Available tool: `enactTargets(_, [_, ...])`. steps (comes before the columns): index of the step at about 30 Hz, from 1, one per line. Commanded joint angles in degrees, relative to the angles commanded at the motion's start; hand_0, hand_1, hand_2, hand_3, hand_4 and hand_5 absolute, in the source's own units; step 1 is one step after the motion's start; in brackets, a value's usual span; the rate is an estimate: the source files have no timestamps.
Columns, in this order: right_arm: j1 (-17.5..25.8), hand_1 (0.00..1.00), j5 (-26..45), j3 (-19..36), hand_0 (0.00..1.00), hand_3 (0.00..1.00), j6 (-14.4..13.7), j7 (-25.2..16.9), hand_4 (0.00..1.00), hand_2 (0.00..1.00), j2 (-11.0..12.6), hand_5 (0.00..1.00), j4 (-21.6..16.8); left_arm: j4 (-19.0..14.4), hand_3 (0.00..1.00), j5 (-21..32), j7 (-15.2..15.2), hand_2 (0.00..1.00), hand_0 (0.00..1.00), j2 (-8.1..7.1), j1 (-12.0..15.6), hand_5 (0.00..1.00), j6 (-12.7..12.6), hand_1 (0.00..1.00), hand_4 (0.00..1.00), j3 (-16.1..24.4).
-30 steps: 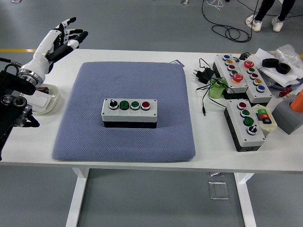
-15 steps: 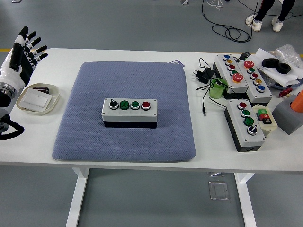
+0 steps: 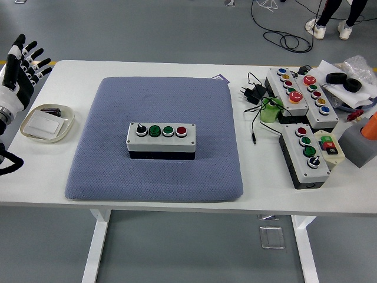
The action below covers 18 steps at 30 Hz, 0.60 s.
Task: Pick up the button,place it on the desk,press the button,press the button
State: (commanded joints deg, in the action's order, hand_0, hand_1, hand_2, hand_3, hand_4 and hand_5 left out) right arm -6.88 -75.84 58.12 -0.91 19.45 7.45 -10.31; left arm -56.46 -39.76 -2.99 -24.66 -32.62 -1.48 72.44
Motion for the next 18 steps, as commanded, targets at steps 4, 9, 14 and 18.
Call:
enactTargets(4, [-0.03,0.638,0.22,-0.09,0.651,0.582,-0.05,-0.03,0.381,0.671,0.03,0.240,0.00,-0.04,0.956,-0.08,0.06,0.960,0.844,0.03,0.03,0.998,0.65,0.880,0.731,0.05])
enactTargets(9, [-0.07,0.638,0.11,-0.05,0.650,0.582,-0.02,-0.05,0.381,0.671,0.05,0.240,0.00,0.07,0.959,0.11,-0.17,0.963,0.837,0.17,0.07,0.998,2.22,0.878,0.730,0.15])
enactTargets(14, [-0.07,0.638,0.02,-0.01,0.650,0.582,0.00,-0.02,0.380,0.671,0.06,0.238,0.00,-0.19,0.958,0.12,-0.02,0.963,0.838,0.18,0.23,0.998,2.34,0.879,0.728,0.39])
enactTargets(18, [-0.12,0.638,0.26,-0.15,0.650,0.582,-0.01,-0.02,0.381,0.671,0.11,0.242,0.00,-0.29,0.958,0.21,0.04,0.962,0.836,-0.04,0.33,0.998,2.44,0.875,0.728,0.43])
